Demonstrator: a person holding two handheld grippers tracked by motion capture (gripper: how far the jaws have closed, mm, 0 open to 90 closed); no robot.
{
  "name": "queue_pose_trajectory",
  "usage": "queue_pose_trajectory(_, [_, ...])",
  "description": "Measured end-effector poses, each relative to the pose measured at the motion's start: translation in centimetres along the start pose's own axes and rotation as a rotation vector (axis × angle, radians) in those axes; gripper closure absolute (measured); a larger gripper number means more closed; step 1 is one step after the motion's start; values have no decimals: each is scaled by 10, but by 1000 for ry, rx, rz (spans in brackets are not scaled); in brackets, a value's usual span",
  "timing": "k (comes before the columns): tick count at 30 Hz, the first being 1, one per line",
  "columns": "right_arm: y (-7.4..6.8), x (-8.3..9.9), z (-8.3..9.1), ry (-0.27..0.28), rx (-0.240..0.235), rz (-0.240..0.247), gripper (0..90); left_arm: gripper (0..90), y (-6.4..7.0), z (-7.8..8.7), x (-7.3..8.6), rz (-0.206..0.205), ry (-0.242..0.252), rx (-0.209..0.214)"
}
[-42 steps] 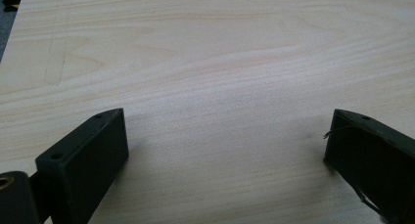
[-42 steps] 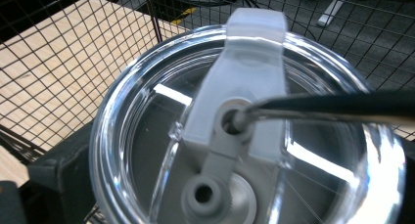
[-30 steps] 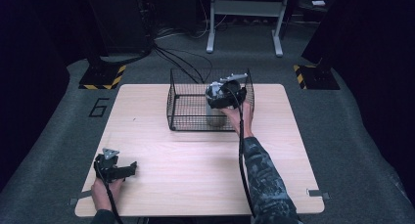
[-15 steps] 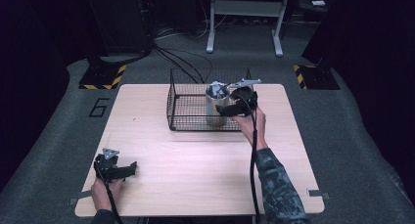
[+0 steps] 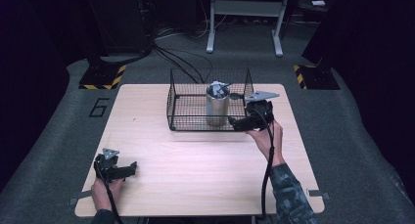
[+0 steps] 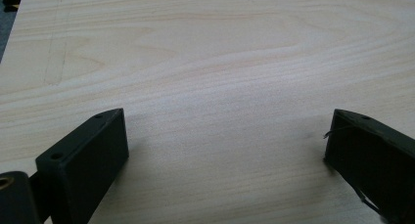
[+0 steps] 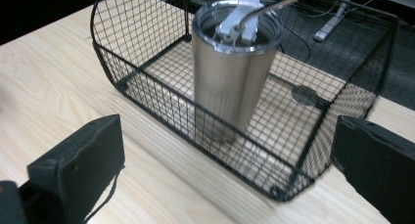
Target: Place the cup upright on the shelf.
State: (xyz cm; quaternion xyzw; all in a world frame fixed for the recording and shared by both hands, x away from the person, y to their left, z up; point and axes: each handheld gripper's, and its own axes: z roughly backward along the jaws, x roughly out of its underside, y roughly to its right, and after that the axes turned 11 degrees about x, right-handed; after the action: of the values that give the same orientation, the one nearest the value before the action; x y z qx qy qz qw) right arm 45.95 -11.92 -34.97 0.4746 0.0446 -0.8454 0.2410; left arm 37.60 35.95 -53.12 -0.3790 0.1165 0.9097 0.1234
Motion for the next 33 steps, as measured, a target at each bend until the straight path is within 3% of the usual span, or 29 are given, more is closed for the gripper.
queue_pose_trajectory(4, [3,11,9,-7,-3,-10,0,21,0,0,0,0,6,-2])
queue_pose_trajectory(12, [11,49,27,-36,36,-26,0,21,0,0,0,0,6,-2])
queue_pose_trajectory(13, [15,63,29,-49,54,-37,0,21,0,0,0,0,-1,0])
queue_pose_trajectory(15, [16,67,30,-54,58,-44,0,21,0,0,0,0,0,0])
queue_pose_trajectory(18, [24,101,31,-87,74,-95,0,21,0,0,0,0,6,-4])
queue_pose_trajectory(19, [24,101,31,-87,74,-95,0,21,0,0,0,0,6,-4])
queue_pose_trajectory(20, [27,119,29,-115,84,-121,0,21,0,0,0,0,6,-4])
queue_pose_trajectory(23, [29,136,26,-141,98,-121,0,21,0,0,0,0,7,-4])
queue_pose_trajectory(24, [31,157,22,-178,109,-152,0,21,0,0,0,0,6,-3])
queue_pose_trajectory(27, [34,182,18,-203,128,-175,0,21,0,0,0,-1,0,-1])
queue_pose_trajectory(29, [34,190,17,-221,137,-197,0,21,0,0,0,0,0,0])
queue_pose_trajectory(30, [37,206,16,-232,144,-205,0,21,0,0,0,0,1,-1])
queue_pose_trajectory(33, [37,214,15,-240,152,-217,0,21,0,0,0,0,6,-2])
